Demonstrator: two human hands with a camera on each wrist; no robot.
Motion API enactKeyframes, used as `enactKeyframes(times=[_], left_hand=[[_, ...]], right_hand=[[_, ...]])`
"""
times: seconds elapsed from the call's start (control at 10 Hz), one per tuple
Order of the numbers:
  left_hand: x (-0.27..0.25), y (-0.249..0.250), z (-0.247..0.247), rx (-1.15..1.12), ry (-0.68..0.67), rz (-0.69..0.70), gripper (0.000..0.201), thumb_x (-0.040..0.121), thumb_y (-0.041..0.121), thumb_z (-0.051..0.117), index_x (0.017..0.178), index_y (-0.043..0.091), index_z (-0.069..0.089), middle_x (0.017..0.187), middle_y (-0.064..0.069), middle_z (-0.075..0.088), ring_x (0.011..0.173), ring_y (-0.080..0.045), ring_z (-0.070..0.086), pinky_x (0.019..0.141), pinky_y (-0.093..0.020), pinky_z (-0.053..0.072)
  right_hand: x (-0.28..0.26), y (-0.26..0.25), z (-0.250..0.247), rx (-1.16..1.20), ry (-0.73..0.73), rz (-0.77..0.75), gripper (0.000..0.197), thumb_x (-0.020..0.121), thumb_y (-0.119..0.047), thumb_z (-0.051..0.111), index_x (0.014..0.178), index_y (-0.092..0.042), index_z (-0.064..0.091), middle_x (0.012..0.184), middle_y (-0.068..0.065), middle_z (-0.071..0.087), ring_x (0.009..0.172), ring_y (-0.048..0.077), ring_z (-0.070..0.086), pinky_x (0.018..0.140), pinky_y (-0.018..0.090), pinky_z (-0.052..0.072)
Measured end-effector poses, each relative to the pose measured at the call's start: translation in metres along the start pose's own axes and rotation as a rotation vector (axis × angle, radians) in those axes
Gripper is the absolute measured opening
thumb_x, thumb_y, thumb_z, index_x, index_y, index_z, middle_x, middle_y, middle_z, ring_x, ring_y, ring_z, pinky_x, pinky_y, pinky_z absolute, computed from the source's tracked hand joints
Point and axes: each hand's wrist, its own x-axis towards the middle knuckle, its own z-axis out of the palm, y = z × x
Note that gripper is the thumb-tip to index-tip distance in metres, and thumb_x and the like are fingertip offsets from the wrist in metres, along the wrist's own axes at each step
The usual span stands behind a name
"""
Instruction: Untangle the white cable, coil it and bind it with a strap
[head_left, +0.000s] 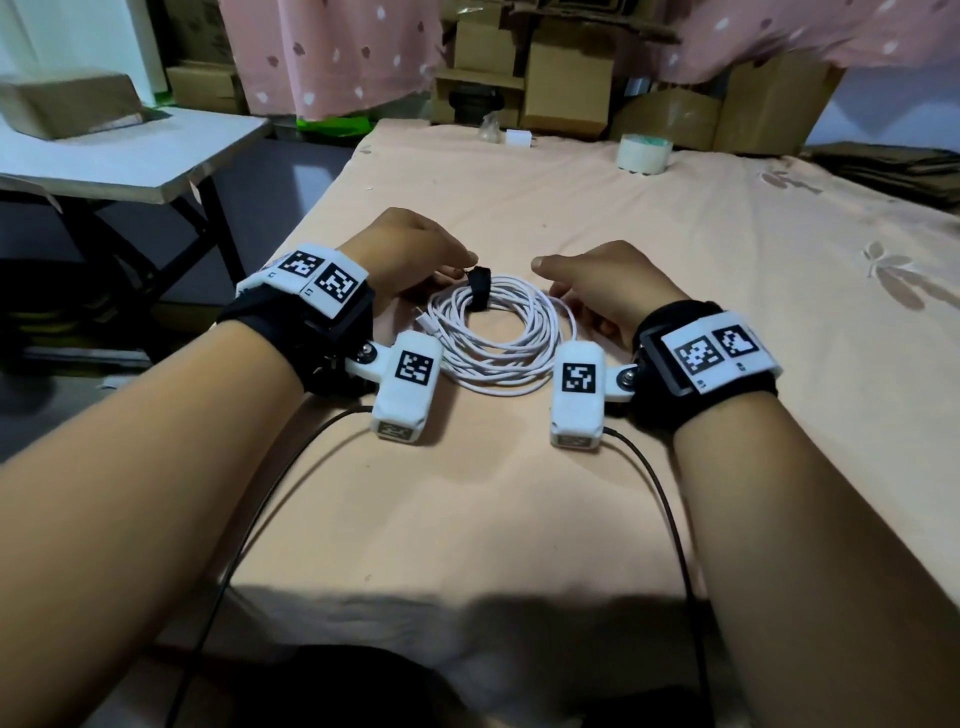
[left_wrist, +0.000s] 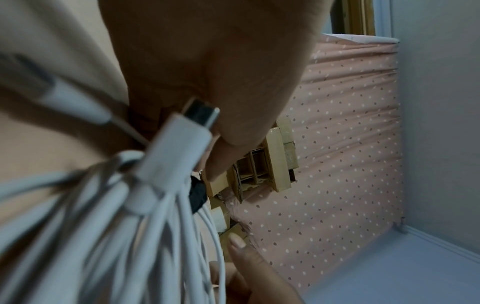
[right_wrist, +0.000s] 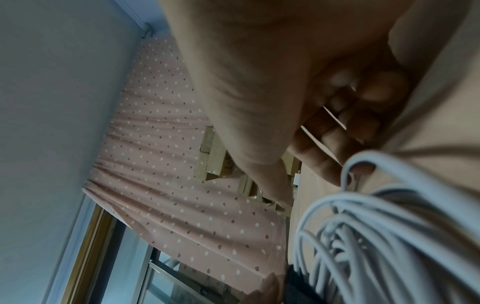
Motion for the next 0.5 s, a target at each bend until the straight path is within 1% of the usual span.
enactKeyframes(times=[0.1,0.2,0.3,0.4,0.5], left_hand=[[0.001,0.0,0.001,-0.022,-0.003,-0.018,0.016,0.087,0.012,0.074,0.098,0.001,0.075,0.086,-0.016,0.073,0.06,-0.02,0.066,0.055,-0.024,0.054],[0.007,0.0,-0.004,-0.019,0.07,-0.004,0.021,0.087,0.017,0.074,0.101,0.0,0.073,0.089,-0.015,0.068,0.068,-0.023,0.064,0.063,-0.03,0.059],[0.006,-0.002,-0.012,0.018,0.151,0.023,0.019,0.085,0.022,0.075,0.095,0.006,0.074,0.089,-0.013,0.067,0.075,-0.027,0.063,0.078,-0.039,0.06],[0.003,-0.005,-0.021,-0.116,0.232,-0.063,0.015,0.084,0.018,0.073,0.089,0.004,0.069,0.083,-0.014,0.065,0.073,-0.03,0.064,0.078,-0.05,0.062],[-0.005,0.004,-0.025,-0.121,0.305,-0.06,0.016,0.088,0.015,0.068,0.096,0.001,0.068,0.084,-0.014,0.062,0.076,-0.031,0.062,0.075,-0.05,0.063]], right_hand=[[0.001,0.001,0.0,-0.005,0.003,0.002,0.038,0.083,-0.046,0.072,0.08,-0.008,0.073,0.066,0.003,0.07,0.036,0.012,0.045,0.049,0.026,0.034],[0.004,0.002,-0.002,0.016,0.0,0.014,0.037,0.082,-0.046,0.069,0.08,-0.01,0.074,0.067,0.004,0.069,0.043,0.015,0.044,0.05,0.027,0.033],[0.002,0.005,-0.003,0.036,-0.007,0.027,0.034,0.084,-0.044,0.067,0.078,-0.011,0.073,0.064,0.003,0.066,0.046,0.016,0.044,0.05,0.028,0.033],[0.0,0.004,-0.001,0.078,0.019,0.059,0.031,0.085,-0.039,0.065,0.072,-0.012,0.068,0.062,0.004,0.062,0.047,0.018,0.044,0.049,0.029,0.033],[-0.006,-0.004,-0.001,0.039,0.05,0.034,0.033,0.081,-0.041,0.064,0.074,-0.008,0.068,0.068,0.01,0.065,0.052,0.025,0.05,0.05,0.031,0.037]])
